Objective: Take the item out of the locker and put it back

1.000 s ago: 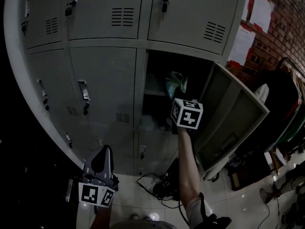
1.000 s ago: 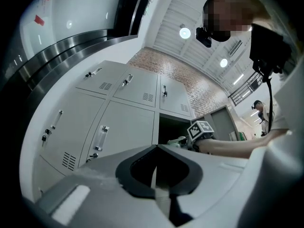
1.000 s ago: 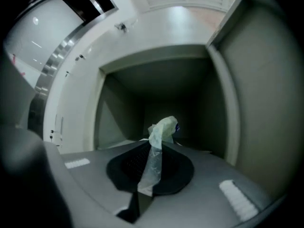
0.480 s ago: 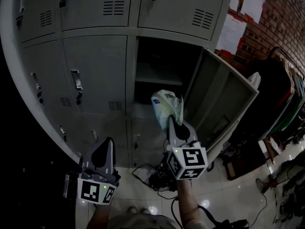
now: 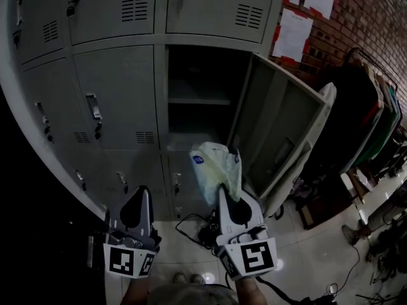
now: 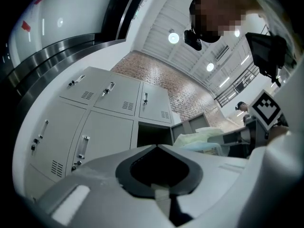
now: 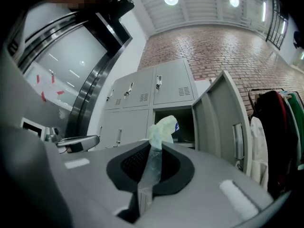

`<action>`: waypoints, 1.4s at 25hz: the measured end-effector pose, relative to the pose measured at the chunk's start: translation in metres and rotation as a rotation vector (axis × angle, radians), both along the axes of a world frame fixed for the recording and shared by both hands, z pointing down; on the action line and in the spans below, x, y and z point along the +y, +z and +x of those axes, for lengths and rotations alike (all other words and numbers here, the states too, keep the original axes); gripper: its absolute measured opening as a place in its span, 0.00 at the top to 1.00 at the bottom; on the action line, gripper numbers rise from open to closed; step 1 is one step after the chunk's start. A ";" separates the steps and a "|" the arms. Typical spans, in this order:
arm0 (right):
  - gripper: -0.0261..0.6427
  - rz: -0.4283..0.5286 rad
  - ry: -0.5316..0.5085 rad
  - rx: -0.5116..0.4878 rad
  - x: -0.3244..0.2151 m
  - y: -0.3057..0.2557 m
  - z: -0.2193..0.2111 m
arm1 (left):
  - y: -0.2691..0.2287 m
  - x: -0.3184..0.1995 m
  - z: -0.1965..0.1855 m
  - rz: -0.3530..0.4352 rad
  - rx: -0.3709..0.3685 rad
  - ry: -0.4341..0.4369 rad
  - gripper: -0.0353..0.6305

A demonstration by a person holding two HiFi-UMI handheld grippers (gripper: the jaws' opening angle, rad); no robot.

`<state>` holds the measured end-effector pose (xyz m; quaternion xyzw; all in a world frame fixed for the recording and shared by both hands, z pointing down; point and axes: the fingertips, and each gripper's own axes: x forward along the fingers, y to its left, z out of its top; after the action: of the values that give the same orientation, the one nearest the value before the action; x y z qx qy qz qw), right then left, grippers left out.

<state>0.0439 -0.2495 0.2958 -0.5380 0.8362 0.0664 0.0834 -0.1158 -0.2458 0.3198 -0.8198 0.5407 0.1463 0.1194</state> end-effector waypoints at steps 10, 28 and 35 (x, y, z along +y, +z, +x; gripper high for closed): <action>0.95 -0.012 0.011 -0.020 0.017 0.005 0.009 | -0.008 0.008 0.003 0.019 0.006 0.001 0.94; 0.95 -0.013 0.069 -0.016 -0.121 -0.036 0.011 | 0.001 0.000 -0.011 -0.009 0.008 -0.034 0.94; 0.95 -0.057 0.093 0.061 -0.246 -0.064 -0.004 | 0.002 -0.021 -0.035 -0.020 -0.011 -0.090 0.94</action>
<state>0.0404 -0.4955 0.2321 -0.5761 0.8140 0.0629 0.0393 -0.1504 -0.2668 0.3220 -0.7965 0.5779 0.1308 0.1204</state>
